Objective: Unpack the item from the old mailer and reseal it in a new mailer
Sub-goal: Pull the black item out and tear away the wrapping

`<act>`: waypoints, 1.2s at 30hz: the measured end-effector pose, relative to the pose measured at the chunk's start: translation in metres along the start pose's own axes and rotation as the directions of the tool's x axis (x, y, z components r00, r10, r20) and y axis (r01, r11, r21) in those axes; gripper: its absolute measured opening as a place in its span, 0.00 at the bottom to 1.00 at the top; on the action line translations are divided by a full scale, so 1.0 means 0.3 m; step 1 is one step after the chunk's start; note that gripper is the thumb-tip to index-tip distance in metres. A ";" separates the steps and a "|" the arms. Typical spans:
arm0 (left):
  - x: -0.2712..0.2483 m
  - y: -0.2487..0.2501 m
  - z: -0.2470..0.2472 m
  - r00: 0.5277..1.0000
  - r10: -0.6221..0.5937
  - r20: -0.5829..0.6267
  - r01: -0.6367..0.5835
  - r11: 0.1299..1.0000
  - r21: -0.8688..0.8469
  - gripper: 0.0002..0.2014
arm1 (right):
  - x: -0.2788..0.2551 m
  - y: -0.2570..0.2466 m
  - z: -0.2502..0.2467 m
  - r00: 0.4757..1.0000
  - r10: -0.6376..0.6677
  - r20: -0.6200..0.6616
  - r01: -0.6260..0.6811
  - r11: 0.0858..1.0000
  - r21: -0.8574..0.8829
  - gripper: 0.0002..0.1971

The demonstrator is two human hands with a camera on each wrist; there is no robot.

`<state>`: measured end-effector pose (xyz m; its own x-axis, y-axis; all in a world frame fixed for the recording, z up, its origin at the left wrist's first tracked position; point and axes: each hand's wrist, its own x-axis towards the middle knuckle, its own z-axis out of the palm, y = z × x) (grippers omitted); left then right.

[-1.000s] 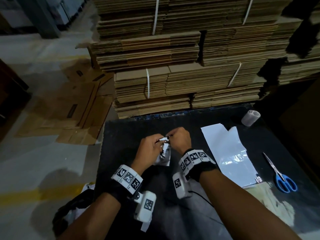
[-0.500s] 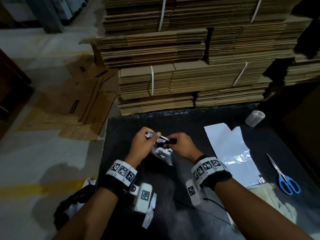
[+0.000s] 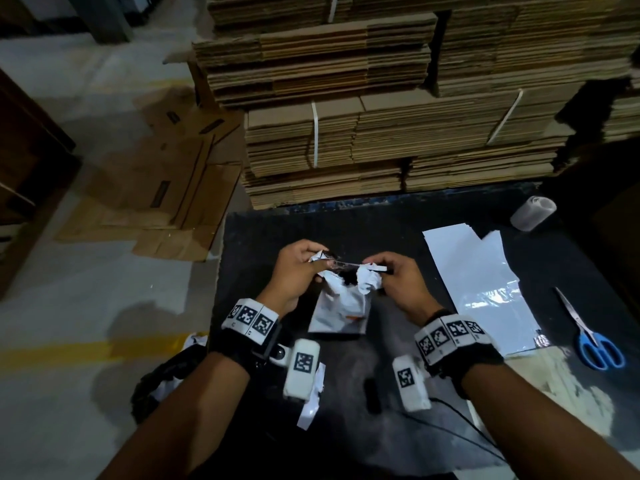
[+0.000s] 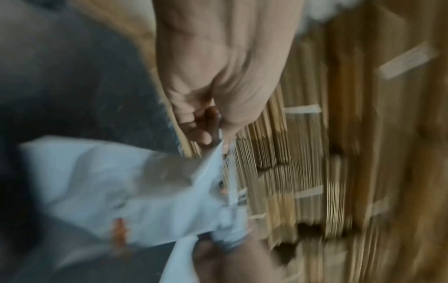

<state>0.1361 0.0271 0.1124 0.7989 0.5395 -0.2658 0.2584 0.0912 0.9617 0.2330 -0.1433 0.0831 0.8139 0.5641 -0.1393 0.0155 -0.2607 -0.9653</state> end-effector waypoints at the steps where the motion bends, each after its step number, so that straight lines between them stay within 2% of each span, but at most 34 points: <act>1: 0.002 -0.002 0.003 0.999 -0.037 0.004 0.037 0.999 -0.034 0.09 | -0.002 0.000 -0.004 0.999 0.029 0.027 -0.029 1.000 -0.010 0.21; 3: 0.007 -0.014 0.001 0.995 -0.096 0.039 0.099 0.993 -0.064 0.11 | -0.005 -0.016 -0.017 0.990 0.107 0.097 -0.103 0.994 -0.040 0.21; 5: 0.007 -0.024 -0.005 0.988 -0.129 0.080 0.134 0.988 -0.071 0.12 | -0.007 -0.053 -0.048 0.990 0.115 0.087 -0.111 0.992 -0.055 0.24; 7: 0.009 -0.033 -0.011 0.985 -0.141 0.102 0.146 0.988 -0.050 0.13 | -0.014 -0.101 -0.077 1.000 0.004 -0.008 -0.005 0.990 -0.144 0.19; 9: 0.011 -0.040 -0.011 0.981 -0.151 0.121 0.156 0.987 -0.033 0.14 | -0.031 -0.148 -0.073 0.995 -0.095 -0.009 0.088 0.949 -0.302 0.10; 11: 0.011 -0.042 -0.006 0.974 -0.164 0.158 0.168 0.986 -0.016 0.15 | -0.038 -0.168 -0.035 0.983 -0.135 0.122 0.178 0.858 -0.481 0.07; 14: 0.010 -0.046 0.001 0.967 -0.160 0.199 0.163 0.987 0.004 0.17 | -0.040 -0.144 0.026 0.938 -0.077 0.338 0.293 0.697 -0.654 0.12; 17: 0.003 -0.050 -0.003 0.969 -0.166 0.183 0.178 0.983 -0.051 0.17 | -0.041 -0.109 0.054 0.931 -0.021 0.364 0.287 0.658 -0.696 0.12; 19: -0.007 -0.058 -0.013 0.964 -0.186 0.190 0.215 0.965 -0.147 0.19 | -0.038 -0.085 0.063 0.945 -0.018 0.328 0.258 0.658 -0.708 0.11; 21: -0.019 -0.074 -0.025 0.959 -0.202 0.197 0.244 0.943 -0.224 0.21 | -0.035 -0.057 0.074 0.932 -0.025 0.361 0.289 0.650 -0.702 0.17; 23: -0.031 -0.098 -0.039 0.957 -0.219 0.189 0.267 0.920 -0.285 0.22 | -0.035 -0.023 0.088 0.910 -0.002 0.414 0.298 0.695 -0.654 0.21; 25: -0.042 -0.120 -0.049 0.947 -0.251 0.199 0.308 0.884 -0.352 0.23 | -0.043 0.015 0.105 0.907 0.040 0.419 0.253 0.744 -0.618 0.22; 28: -0.055 -0.133 -0.056 0.927 -0.274 0.257 0.366 0.815 -0.450 0.22 | -0.049 0.058 0.134 0.945 0.052 0.324 0.145 0.820 -0.554 0.14; 31: -0.051 -0.143 -0.060 0.930 -0.299 0.212 0.366 0.776 -0.513 0.23 | -0.060 0.045 0.152 0.980 0.044 0.196 0.035 0.924 -0.382 0.09; 33: -0.049 -0.148 -0.056 0.939 -0.313 0.140 0.337 0.760 -0.556 0.23 | -0.063 0.026 0.163 0.989 0.015 0.149 0.041 0.931 -0.364 0.11; 35: -0.053 -0.147 -0.047 0.935 -0.332 0.126 0.342 0.744 -0.575 0.18 | -0.064 0.005 0.177 0.990 -0.058 0.128 0.104 0.915 -0.391 0.17; 36: -0.059 -0.138 -0.043 0.935 -0.335 0.115 0.346 0.791 -0.505 0.12 | -0.063 -0.008 0.184 0.986 -0.113 0.126 0.154 0.910 -0.385 0.20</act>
<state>0.1043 0.0244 0.0782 0.7230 0.3775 -0.5786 0.2065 0.6812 0.7024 0.1856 -0.1102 0.0758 0.7274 0.6839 -0.0557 0.3631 -0.4525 -0.8145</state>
